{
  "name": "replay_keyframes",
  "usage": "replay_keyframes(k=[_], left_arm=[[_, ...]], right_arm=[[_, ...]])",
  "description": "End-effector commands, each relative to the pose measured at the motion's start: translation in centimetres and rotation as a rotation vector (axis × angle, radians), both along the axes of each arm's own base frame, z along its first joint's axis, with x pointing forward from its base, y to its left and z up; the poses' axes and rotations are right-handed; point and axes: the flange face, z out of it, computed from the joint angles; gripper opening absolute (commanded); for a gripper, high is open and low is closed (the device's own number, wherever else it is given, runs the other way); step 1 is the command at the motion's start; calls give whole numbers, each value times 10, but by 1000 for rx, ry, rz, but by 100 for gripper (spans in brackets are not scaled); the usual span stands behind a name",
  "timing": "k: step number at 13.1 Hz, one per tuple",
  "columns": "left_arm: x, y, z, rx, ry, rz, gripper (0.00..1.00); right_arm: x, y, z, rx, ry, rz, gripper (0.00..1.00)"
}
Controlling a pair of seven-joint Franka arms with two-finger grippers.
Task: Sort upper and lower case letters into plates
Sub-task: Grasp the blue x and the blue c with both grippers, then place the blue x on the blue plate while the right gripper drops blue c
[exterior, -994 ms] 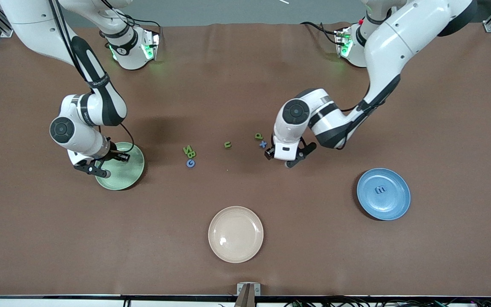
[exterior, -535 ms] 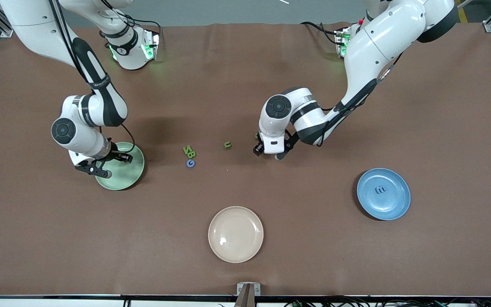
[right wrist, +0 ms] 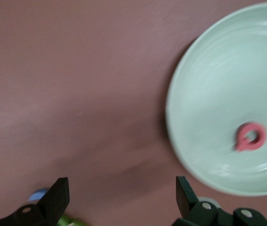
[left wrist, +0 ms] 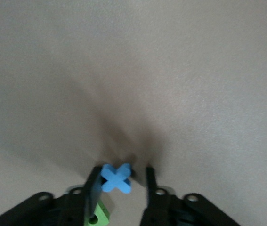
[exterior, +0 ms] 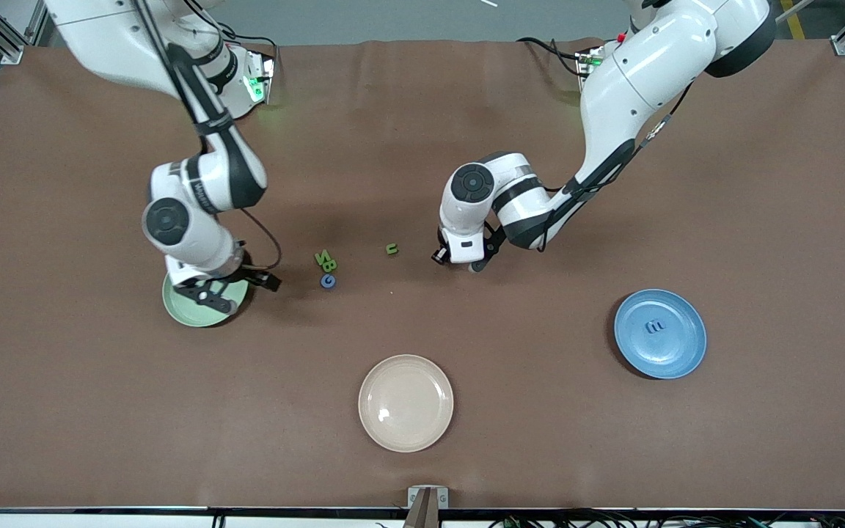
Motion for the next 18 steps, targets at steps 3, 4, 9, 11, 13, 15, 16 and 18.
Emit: replay_keyframes(k=[3, 4, 9, 11, 13, 15, 16, 18], left_arm=[[46, 42, 33, 37, -50, 57, 0], [64, 60, 52, 60, -73, 37, 0], [146, 198, 92, 126, -100, -52, 0], [168, 265, 89, 140, -83, -111, 0], [183, 321, 88, 145, -75, -153, 1], [188, 358, 79, 146, -59, -179, 7], [189, 368, 75, 146, -55, -175, 17], [190, 373, 71, 145, -48, -156, 71]], right_arm=[[-4, 50, -42, 8, -41, -50, 100], [-8, 61, -50, 9, -46, -31, 100], [-26, 97, -63, 14, -57, 34, 89], [-29, 103, -68, 15, -62, 43, 79], [-31, 105, -71, 18, -57, 41, 67], [-34, 109, -71, 17, -52, 49, 49], [-34, 109, -72, 16, -51, 49, 31], [-30, 100, -72, 11, -43, 44, 1]])
